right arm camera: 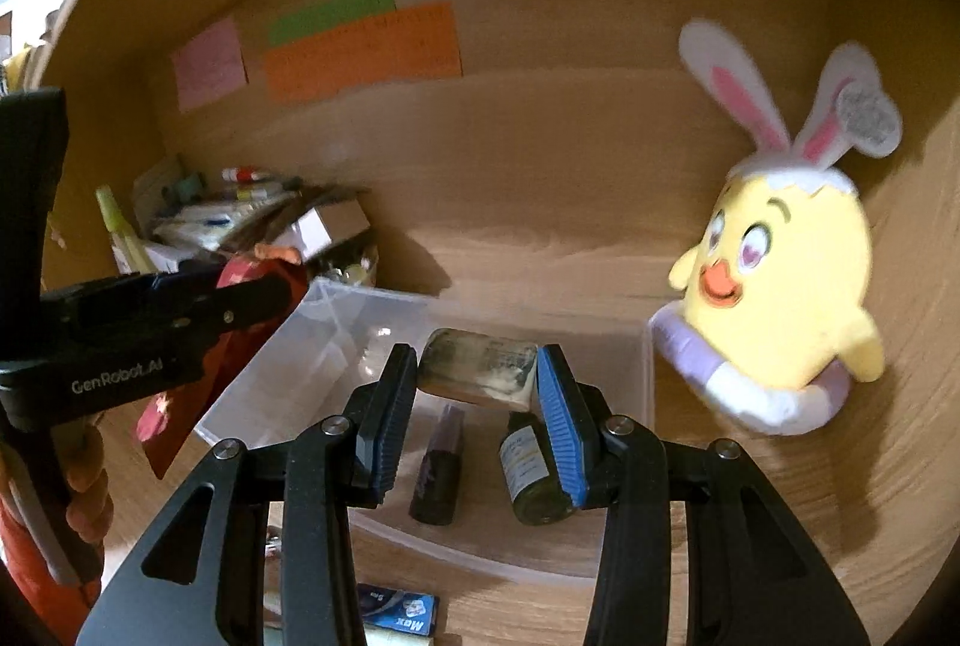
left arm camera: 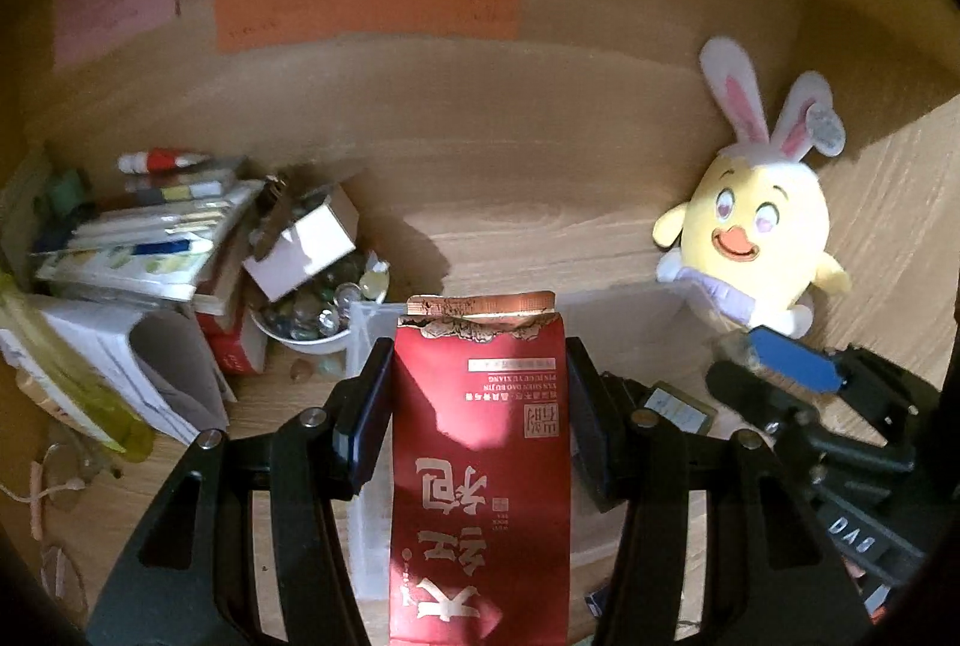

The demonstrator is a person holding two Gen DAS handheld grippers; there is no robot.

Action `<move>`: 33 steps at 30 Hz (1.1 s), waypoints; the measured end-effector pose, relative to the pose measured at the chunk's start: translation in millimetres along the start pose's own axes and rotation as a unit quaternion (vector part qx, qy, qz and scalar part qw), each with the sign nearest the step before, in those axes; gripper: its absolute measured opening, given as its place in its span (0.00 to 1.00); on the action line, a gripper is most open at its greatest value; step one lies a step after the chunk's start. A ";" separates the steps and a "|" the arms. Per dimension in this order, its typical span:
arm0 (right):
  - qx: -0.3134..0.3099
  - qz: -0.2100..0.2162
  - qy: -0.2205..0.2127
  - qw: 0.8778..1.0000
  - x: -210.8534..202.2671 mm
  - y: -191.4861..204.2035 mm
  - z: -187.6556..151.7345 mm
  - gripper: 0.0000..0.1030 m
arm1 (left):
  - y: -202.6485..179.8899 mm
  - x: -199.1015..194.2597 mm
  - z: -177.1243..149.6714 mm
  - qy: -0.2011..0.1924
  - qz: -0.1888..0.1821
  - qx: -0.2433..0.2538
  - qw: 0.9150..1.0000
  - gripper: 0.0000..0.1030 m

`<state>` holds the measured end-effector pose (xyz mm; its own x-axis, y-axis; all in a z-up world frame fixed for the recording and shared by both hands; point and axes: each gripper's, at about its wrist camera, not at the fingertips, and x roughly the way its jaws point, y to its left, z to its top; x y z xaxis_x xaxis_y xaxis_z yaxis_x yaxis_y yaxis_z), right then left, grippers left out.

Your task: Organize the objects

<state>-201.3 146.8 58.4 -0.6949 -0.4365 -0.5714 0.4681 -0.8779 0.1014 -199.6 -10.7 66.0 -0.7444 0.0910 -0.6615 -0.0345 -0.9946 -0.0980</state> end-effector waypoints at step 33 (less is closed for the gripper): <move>-0.023 -0.008 0.104 0.994 75.2 -0.2 -31.9 0.38 | -11.8 74.6 -6.7 0.080 0.001 0.028 0.996 0.53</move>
<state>-236.2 120.4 -10.5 -0.5769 -0.3689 -0.7287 0.4863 -0.8720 0.0564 -250.3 8.1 12.9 -0.6290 0.0919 -0.7720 -0.0732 -0.9956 -0.0589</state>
